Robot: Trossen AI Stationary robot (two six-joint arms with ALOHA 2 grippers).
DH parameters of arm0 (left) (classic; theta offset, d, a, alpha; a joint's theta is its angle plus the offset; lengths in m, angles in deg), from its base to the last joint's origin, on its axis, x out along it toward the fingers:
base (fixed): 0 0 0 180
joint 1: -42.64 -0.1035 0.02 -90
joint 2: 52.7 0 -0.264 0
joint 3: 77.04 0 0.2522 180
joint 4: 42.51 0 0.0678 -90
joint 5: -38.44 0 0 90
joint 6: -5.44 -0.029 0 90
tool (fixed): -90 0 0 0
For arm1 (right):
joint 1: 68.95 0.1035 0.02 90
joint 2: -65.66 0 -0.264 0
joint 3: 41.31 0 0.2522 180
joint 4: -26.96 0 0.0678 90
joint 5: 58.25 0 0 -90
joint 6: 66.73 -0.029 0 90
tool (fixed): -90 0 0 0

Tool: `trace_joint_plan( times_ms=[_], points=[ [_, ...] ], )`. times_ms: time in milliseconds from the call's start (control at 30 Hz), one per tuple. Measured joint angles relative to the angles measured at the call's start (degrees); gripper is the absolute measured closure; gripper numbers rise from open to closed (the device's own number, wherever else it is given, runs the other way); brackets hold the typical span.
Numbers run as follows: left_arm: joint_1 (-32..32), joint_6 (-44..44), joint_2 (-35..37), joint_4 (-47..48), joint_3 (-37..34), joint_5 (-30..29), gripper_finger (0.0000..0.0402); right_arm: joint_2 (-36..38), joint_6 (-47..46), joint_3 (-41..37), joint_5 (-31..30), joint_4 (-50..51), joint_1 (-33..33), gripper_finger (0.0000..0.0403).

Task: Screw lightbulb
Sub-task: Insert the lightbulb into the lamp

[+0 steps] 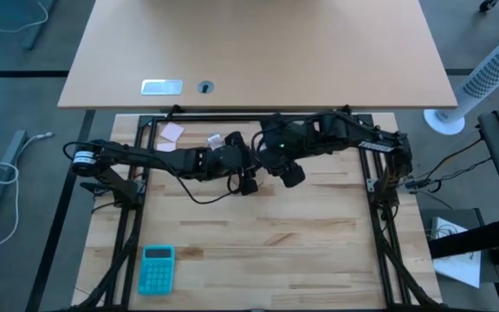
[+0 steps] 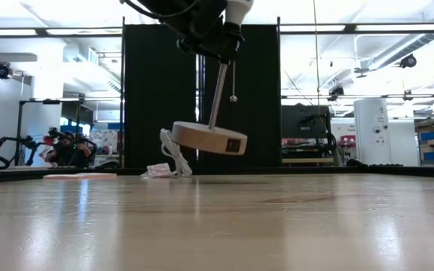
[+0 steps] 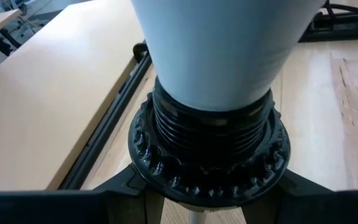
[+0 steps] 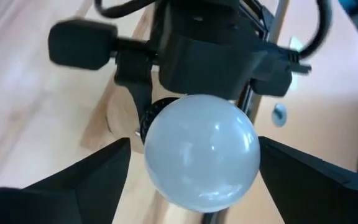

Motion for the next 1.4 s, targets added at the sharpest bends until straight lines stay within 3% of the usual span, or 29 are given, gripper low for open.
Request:
trace_joint_plan(
  times_ms=[333,733,1100,1400],
  points=[
    [0.00,-0.50,-0.02,0.27,0.00,0.17,0.0255,-0.40,5.44,0.04,-0.14,-0.06,-0.09,0.0082],
    [0.33,-0.59,-0.07,0.33,0.00,0.32,0.0255,-0.75,-4.33,0.04,-0.32,-0.59,-0.13,0.0153],
    [-0.67,-0.51,-0.22,0.17,0.80,0.85,0.0255,-0.71,-32.14,0.10,-1.13,-0.80,-0.20,0.0155],
    [-1.75,-1.18,-0.32,0.88,1.89,0.85,0.0255,-0.60,-64.74,0.25,-1.84,-3.28,-0.37,0.0164]
  ],
)
